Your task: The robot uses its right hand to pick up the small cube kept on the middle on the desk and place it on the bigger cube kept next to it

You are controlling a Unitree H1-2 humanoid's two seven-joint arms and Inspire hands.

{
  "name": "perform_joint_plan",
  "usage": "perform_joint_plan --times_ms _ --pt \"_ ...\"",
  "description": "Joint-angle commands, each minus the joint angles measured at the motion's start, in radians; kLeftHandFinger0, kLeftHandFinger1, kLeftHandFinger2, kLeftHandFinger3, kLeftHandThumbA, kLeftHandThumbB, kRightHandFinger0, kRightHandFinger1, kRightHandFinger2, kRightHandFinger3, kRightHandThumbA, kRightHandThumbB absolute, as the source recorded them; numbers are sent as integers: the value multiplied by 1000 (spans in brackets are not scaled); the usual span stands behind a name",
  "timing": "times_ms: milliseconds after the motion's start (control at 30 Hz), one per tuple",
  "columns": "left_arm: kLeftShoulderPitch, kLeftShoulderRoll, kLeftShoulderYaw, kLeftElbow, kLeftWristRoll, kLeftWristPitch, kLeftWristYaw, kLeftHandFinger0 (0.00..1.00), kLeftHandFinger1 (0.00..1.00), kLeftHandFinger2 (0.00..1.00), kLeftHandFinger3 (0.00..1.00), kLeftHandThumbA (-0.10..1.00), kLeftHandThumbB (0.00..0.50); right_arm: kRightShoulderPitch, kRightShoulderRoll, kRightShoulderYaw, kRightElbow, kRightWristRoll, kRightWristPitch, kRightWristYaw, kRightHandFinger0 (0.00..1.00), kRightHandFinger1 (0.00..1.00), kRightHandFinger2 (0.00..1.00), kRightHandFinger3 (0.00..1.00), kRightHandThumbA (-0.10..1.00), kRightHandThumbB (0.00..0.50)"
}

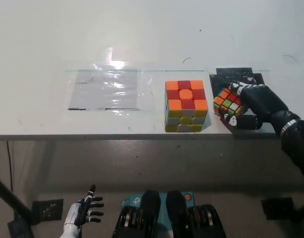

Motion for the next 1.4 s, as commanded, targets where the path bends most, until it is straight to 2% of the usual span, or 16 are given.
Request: perform_joint_plan --times_ms 0,33,100,167,267,333,367,400,533,633,833,1033,1133,1167,1267,1367 --pt "-24 14 -11 -17 18 -20 8 630 600 690 659 913 72 -14 1 35 41 -108 -75 -101 102 419 535 200 -100 0" --pt "-27 15 -11 -14 16 -26 5 617 589 681 659 909 67 -14 4 33 41 -110 -75 -116 48 423 598 243 -100 0" --pt "-21 14 -9 -38 15 -11 7 600 559 641 617 882 51 -18 5 42 38 -156 -54 -156 155 515 701 391 -100 15" --pt "-26 13 -6 -27 11 -12 5 581 538 617 587 871 67 -16 8 41 37 -172 -38 -184 58 294 393 230 -100 0" --pt "-28 14 -9 -21 17 -20 8 589 554 636 604 882 70 -14 13 33 42 -167 -41 -201 0 95 198 133 -100 0" --pt "-28 13 -5 -20 12 -21 4 567 536 618 594 869 71 -12 15 25 45 -171 -36 -217 0 36 160 198 -100 0" --pt "-31 14 -5 -16 12 -21 4 566 535 619 595 872 76 -4 17 16 30 -170 -21 -219 0 1 79 128 -100 0" --pt "-31 15 -6 -17 15 -22 4 558 533 613 583 873 65 0 18 13 23 -173 -13 -220 0 21 109 184 -100 0" --pt "-29 15 -3 -25 9 -12 -4 549 523 604 578 880 53 7 20 6 16 -179 -10 -222 1 24 108 170 -100 0" --pt "-29 13 -3 -26 16 -11 11 590 568 637 601 868 94 4 22 8 50 -198 -42 -281 0 0 3 58 -100 20" --pt "-25 16 -8 -30 23 -1 7 649 614 699 682 898 84 7 20 -4 49 -192 -54 -302 0 0 3 0 -100 18" --pt "-20 13 -1 -26 13 -18 1 617 580 666 627 881 89 7 12 -19 25 -189 -68 -307 0 0 0 0 -100 24" --pt "-20 14 -5 -24 21 -6 7 604 569 651 622 901 88 5 3 -29 -6 -185 -73 -297 0 13 17 0 -100 68" --pt "-20 14 -5 -25 21 -5 6 601 568 648 623 911 88 5 3 -30 -8 -186 -73 -296 0 20 47 0 -100 103" --pt "-18 14 -5 -17 21 -22 7 625 594 667 641 922 89 4 1 -38 -20 -189 -82 -308 0 24 84 4 -100 112" --pt "-14 16 -11 -15 30 -25 12 670 619 698 660 929 88 -12 -15 -54 -75 -194 -76 -289 0 73 228 19 -100 134"
